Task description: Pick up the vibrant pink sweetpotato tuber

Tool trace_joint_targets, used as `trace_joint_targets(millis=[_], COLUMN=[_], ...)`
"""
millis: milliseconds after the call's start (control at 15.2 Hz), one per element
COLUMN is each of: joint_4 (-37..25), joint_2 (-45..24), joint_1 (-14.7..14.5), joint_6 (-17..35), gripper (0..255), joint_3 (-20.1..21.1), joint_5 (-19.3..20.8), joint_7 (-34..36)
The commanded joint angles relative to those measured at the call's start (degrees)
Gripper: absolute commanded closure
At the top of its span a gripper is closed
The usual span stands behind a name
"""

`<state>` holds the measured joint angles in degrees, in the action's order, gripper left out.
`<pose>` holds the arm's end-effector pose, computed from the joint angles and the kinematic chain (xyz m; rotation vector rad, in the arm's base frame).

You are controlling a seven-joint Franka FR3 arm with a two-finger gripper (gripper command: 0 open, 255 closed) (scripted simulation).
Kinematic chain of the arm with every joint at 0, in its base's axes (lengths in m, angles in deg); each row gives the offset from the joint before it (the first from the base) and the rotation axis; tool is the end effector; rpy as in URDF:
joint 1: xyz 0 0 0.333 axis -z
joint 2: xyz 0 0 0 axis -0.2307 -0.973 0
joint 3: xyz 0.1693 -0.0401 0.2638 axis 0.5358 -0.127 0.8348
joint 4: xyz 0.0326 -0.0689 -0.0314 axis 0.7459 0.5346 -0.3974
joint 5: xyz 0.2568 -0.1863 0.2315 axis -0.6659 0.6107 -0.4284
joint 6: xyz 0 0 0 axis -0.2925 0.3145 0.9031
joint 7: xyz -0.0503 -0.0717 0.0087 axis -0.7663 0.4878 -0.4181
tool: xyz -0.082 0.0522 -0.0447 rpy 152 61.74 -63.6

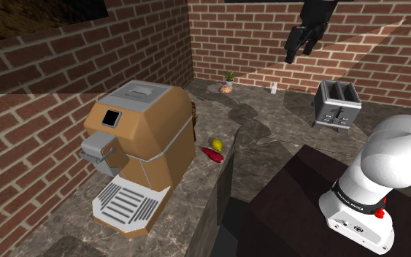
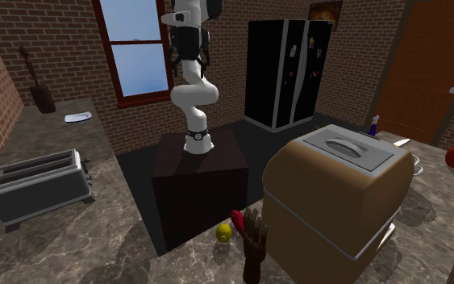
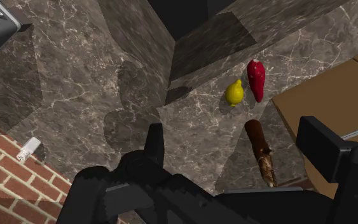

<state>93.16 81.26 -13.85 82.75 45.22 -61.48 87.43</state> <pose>0.2954 -0.0127 0.6435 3.0713 -0.1550 0.2442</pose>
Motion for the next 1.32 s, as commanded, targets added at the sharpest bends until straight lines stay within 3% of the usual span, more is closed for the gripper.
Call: trace_joint_targets(millis=[0,660,1254], joint_4=[0.0,8.3,9.7], joint_2=[0.0,-11.3,-27.1], joint_1=[0.0,-1.2,-1.7], joint_6=[0.0,16.3,30.6], gripper=[0,0,0], joint_3=[0.0,3.8,7.3], joint_5=[0.0,-1.1,-0.4], joint_7=[0.0,4.8,9.7])
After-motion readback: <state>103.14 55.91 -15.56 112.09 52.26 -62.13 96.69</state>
